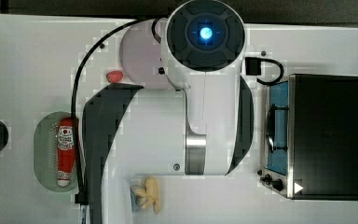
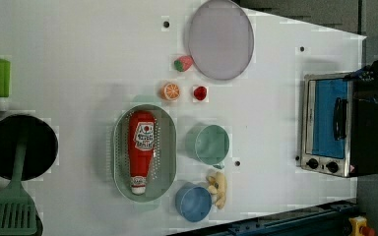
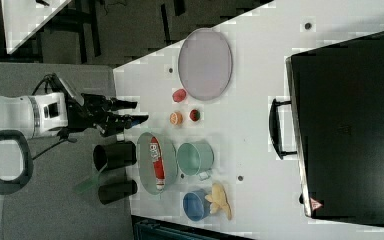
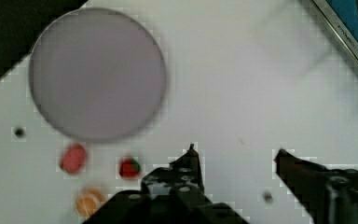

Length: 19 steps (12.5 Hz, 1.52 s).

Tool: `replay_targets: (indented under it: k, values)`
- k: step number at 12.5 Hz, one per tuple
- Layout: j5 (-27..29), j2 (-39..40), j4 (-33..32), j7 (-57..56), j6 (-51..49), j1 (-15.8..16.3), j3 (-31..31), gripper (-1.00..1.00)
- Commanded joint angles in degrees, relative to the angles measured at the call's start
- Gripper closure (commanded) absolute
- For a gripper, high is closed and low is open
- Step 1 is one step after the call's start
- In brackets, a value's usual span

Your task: Pick ketchup from strainer and place it on the table

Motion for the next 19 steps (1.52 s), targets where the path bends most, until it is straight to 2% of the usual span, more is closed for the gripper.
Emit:
replay_targets:
  k: [1, 3, 7, 14, 19]
  values:
    - [1.6, -11.3, -2.4, 3.6, -7.5, -4.5, 3.7, -0.59]
    - [1.6, -11.0, -2.4, 3.6, -7.4, -4.3, 4.9, -1.00]
    - [1.6, -9.5, -2.4, 3.6, -6.1, -3.3, 11.7, -1.00]
    - [1.6, -3.8, -3.1, 4.6, -2.5, -2.3, 30.1, -1.00]
    - [1.5, 1.6, -10.4, 4.6, 9.9, -2.1, 39.7, -1.00]
